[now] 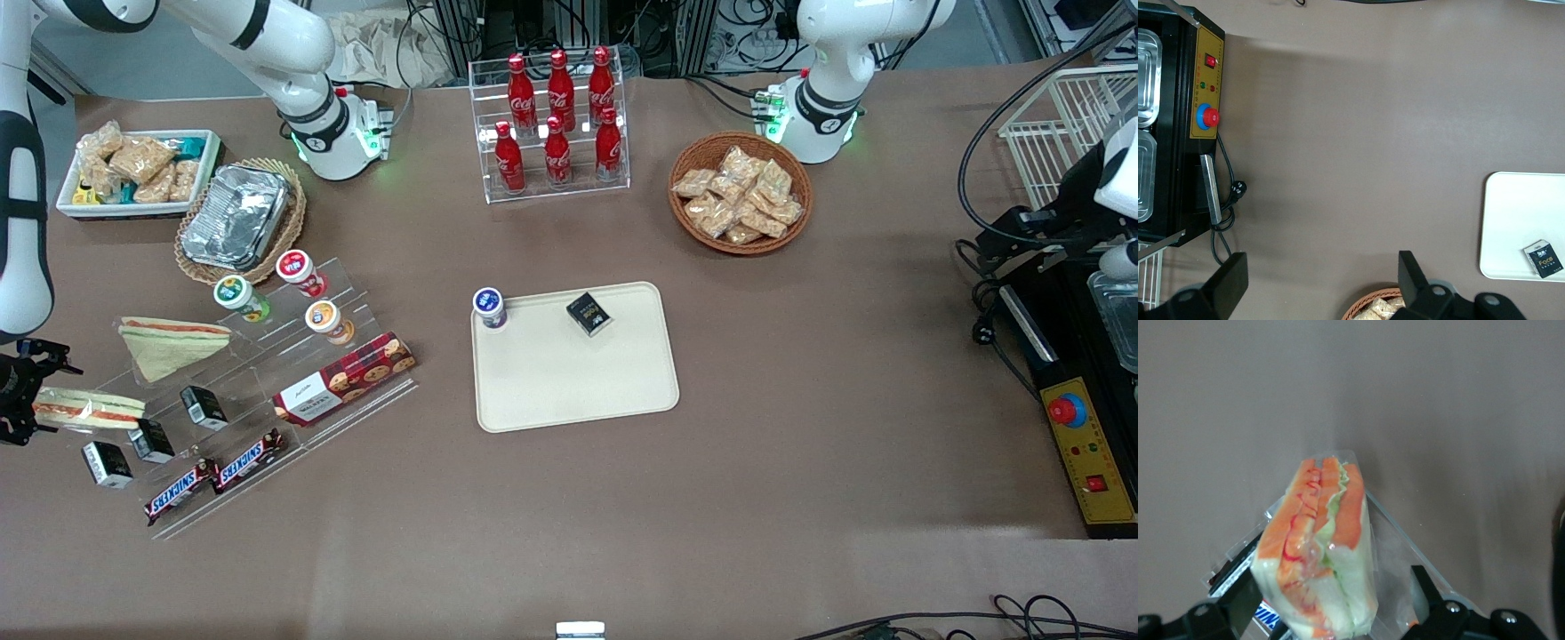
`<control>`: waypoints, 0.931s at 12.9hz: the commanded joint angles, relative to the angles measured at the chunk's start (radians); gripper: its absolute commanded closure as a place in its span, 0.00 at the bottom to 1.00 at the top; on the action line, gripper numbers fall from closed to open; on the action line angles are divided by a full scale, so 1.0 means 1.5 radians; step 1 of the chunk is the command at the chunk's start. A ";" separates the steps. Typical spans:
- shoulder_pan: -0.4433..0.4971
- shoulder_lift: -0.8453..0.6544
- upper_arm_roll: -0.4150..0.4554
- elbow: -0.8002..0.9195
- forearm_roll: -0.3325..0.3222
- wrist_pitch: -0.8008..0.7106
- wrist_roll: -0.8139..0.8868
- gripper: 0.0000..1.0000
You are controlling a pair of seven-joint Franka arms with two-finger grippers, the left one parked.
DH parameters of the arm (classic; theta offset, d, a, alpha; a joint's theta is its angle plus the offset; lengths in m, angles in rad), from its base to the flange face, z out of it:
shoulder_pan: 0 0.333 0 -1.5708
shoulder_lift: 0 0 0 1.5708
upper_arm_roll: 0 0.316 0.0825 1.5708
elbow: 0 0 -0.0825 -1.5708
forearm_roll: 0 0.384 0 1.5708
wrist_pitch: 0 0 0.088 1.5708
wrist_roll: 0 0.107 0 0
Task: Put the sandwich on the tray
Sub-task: 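Close the right gripper on the wrapped sandwich and lift it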
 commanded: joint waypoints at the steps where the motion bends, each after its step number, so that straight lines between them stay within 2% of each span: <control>1: -0.016 0.014 0.003 -0.008 0.004 0.026 0.013 0.02; 2: -0.016 0.016 0.003 -0.018 0.005 0.034 0.019 0.07; 3: -0.016 0.013 0.003 -0.039 0.006 0.063 0.050 0.30; 4: -0.021 0.004 0.004 -0.063 0.007 0.100 0.076 0.56; 6: -0.036 -0.006 0.006 -0.086 0.007 0.147 0.068 0.63; 7: -0.034 -0.011 0.008 -0.087 0.008 0.162 0.063 0.79; 8: -0.029 -0.019 0.011 -0.086 0.008 0.181 0.053 1.00; 10: -0.028 -0.051 0.024 -0.079 0.015 0.183 -0.004 1.00; 12: -0.028 -0.109 0.044 -0.079 0.042 0.153 -0.123 1.00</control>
